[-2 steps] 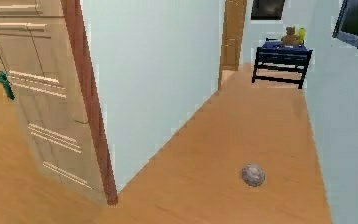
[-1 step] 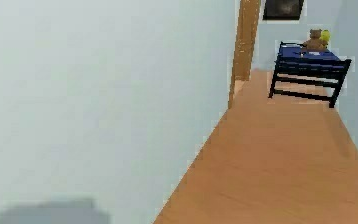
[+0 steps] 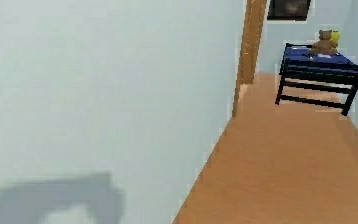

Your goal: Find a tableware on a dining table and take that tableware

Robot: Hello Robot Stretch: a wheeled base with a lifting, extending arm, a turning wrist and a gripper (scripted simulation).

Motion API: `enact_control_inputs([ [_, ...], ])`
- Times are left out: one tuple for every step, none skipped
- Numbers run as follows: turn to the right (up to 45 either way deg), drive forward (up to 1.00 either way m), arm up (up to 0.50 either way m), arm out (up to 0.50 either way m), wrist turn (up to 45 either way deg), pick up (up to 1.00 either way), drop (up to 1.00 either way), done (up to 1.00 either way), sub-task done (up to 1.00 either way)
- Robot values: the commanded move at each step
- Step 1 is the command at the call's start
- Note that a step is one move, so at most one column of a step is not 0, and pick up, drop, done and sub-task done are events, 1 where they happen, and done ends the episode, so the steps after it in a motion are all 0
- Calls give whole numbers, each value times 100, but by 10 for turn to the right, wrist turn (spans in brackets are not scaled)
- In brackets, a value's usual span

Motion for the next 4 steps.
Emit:
enact_control_inputs([
  [240, 0, 0, 0, 0, 0, 0, 0, 0],
  [0, 100, 0, 0, 0, 0, 0, 0, 0],
  [0, 100, 0, 0, 0, 0, 0, 0, 0],
  [30, 0, 0, 0, 0, 0, 0, 0, 0],
])
